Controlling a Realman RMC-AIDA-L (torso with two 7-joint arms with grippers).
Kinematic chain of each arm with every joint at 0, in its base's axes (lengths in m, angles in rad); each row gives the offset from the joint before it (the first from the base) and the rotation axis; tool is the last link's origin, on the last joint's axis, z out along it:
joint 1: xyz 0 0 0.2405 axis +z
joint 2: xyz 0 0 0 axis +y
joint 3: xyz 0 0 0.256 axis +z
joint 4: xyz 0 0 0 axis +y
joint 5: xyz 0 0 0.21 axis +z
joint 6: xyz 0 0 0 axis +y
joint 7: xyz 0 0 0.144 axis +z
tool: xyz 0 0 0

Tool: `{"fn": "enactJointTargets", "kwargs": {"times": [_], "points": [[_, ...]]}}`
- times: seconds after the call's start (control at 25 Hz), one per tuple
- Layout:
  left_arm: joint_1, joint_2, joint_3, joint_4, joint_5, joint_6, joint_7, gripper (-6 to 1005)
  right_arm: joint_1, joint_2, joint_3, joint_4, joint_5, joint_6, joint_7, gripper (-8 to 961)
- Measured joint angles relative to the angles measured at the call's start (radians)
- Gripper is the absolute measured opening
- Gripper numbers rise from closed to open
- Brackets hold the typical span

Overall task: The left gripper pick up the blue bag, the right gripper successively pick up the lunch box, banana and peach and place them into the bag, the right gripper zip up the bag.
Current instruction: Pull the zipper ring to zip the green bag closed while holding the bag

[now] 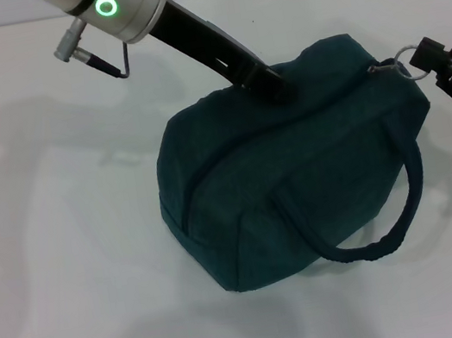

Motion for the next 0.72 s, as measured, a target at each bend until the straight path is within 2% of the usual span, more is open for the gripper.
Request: {"fn": "enactJointTargets", "kwargs": {"times": [0.08, 0.28, 0.52, 0.72], "points": [[0.004, 0.000, 0.000, 0.002, 0.000, 0.001, 0.006, 460, 0.000, 0.000, 0.000, 0.001, 0.000, 0.000, 0.000, 17], [0.006, -0.001, -0.003, 0.005, -0.005, 0.001, 0.016, 224, 0.000, 0.000, 0.000, 0.001, -0.001, -0.002, 0.002, 17], [0.007, -0.003, -0.006, 0.010, -0.009, 0.013, 0.019, 102, -0.001, 0.000, 0.006, 0.004, 0.005, -0.005, 0.002, 18], [0.008, -0.003, -0.006, 0.024, -0.010, 0.034, 0.020, 84, -0.001, -0.003, 0.018, 0.025, 0.022, 0.009, 0.000, 18]]}}
